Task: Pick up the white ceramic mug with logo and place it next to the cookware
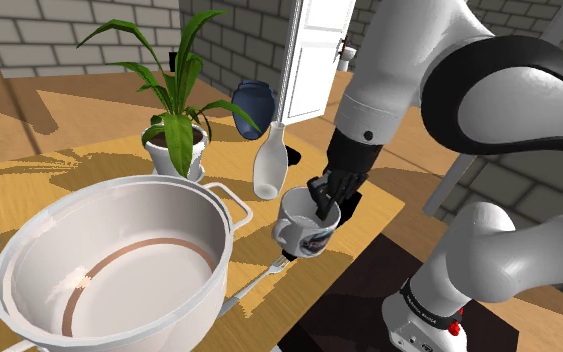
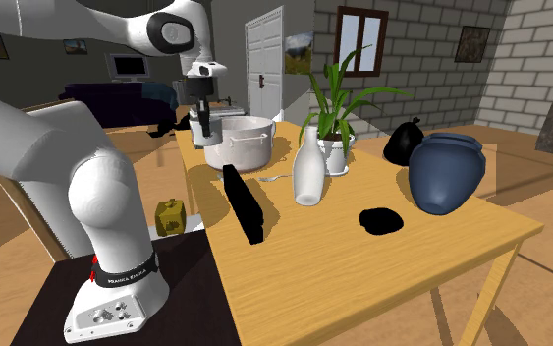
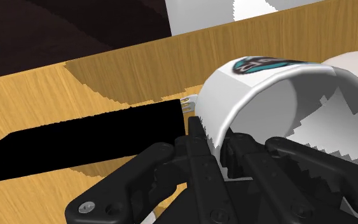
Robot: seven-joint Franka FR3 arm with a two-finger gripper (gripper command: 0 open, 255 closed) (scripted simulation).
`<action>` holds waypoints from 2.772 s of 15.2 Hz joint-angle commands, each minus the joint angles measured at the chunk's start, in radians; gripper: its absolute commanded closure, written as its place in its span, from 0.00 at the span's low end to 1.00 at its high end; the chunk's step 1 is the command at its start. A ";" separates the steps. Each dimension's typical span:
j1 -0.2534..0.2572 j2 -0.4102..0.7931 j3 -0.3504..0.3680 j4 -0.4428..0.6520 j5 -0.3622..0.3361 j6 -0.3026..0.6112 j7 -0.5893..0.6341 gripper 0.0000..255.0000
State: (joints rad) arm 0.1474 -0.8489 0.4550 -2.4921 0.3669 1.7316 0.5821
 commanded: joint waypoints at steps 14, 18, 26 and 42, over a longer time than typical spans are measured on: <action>0.023 0.016 0.070 -0.185 0.065 0.202 -0.015 1.00; 0.028 0.033 0.092 -0.228 0.084 0.261 -0.019 1.00; 0.036 0.087 0.142 -0.303 0.127 0.390 -0.028 1.00; 0.037 0.156 0.188 -0.355 0.163 0.510 -0.035 0.00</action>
State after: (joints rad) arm 0.1842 -0.6925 0.6428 -2.8468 0.5294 2.2414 0.5467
